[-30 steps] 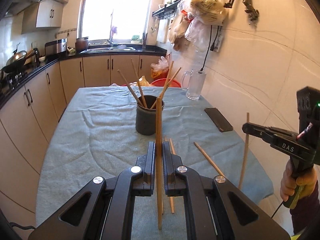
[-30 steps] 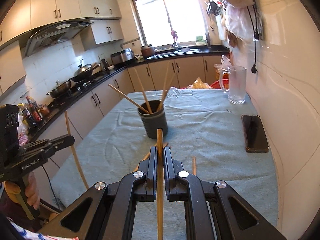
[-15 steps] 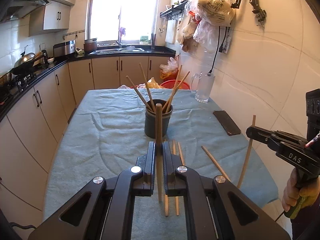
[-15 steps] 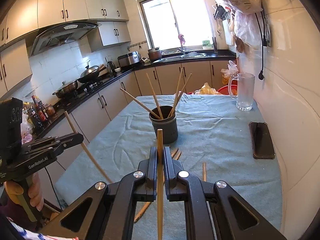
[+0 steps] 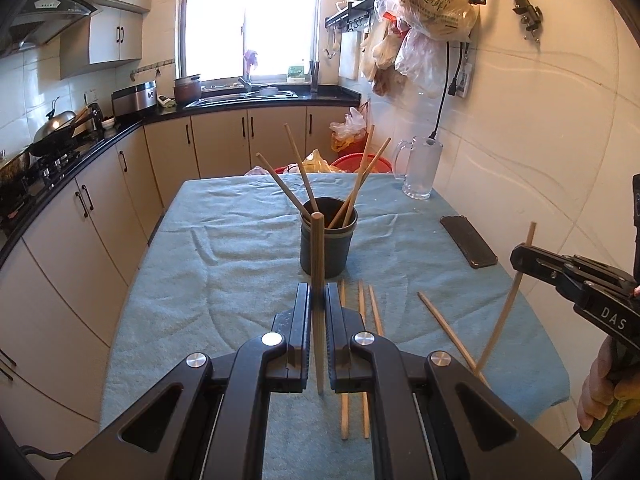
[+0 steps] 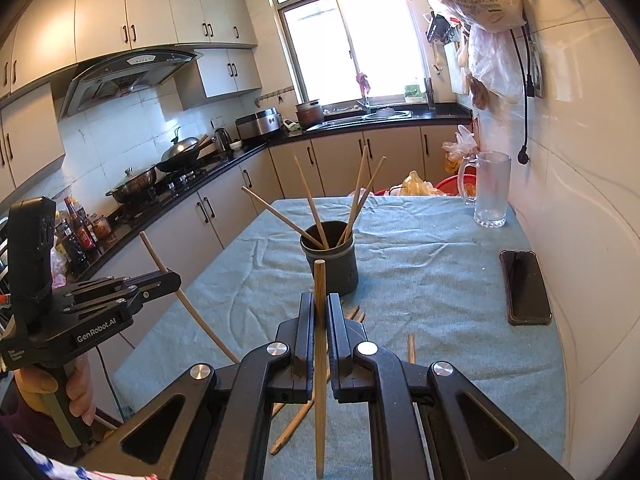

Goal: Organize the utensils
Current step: 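Carry both held chopsticks over the black cup and lower them in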

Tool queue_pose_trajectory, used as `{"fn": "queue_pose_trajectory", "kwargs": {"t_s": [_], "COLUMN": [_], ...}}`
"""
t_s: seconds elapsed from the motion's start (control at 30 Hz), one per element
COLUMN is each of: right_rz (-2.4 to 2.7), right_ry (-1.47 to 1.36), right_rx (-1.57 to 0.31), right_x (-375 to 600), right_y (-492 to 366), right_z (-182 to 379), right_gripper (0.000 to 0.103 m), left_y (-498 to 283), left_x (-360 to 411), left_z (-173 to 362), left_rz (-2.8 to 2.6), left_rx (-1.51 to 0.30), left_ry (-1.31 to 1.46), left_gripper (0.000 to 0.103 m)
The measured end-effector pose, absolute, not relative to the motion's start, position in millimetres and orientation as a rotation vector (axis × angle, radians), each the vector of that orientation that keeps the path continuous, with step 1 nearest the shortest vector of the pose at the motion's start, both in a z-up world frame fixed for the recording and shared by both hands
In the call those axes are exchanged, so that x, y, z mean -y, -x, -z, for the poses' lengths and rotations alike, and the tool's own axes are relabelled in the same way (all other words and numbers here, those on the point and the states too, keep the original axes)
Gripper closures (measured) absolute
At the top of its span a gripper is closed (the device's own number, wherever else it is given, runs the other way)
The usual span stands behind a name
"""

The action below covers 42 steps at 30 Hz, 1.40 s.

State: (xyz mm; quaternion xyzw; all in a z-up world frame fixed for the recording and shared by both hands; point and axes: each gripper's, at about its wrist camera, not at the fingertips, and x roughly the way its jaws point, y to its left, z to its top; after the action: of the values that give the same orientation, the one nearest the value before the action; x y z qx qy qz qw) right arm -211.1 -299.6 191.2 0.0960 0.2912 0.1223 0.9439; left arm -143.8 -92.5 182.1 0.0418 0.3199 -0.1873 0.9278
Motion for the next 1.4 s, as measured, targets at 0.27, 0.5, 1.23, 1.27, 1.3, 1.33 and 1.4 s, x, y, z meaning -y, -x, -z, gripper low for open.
{"fn": "queue_pose_trajectory", "kwargs": {"t_s": [0.27,0.5,1.23,1.27,1.3,1.33,1.4], "right_rz": [-0.252,-0.256,-0.212,-0.205,-0.199,-0.188,-0.170], "right_ry": [-0.193,-0.168,-0.192,-0.201,-0.212,-0.218,-0.222], "right_rx": [-0.584,-0.566,-0.377,-0.372,-0.371,-0.374,-0.389], "right_x": [298,292,291,291,292,292,293], "right_y": [201,187,66,59,52,45,33], "right_z": [-198,-210,-296,-295,-291,-287,-275], "right_gripper": [0.097,0.097,0.097,0.097,0.097,0.097,0.097], "left_y": [135,126,6,-2,-12,-19,-32], "left_x": [96,88,128,129,132,133,135], "left_z": [-184,-209,-266,-263,-259,-256,-245], "left_rz": [0.388,0.400,0.415,0.408,0.400,0.395,0.393], "left_rx": [-0.648,-0.571,-0.478,-0.484,-0.496,-0.504,-0.533], "left_ry": [-0.089,-0.050,0.066,0.068,0.070,0.072,0.081], "left_gripper": [0.097,0.097,0.097,0.097,0.097,0.097,0.097]}}
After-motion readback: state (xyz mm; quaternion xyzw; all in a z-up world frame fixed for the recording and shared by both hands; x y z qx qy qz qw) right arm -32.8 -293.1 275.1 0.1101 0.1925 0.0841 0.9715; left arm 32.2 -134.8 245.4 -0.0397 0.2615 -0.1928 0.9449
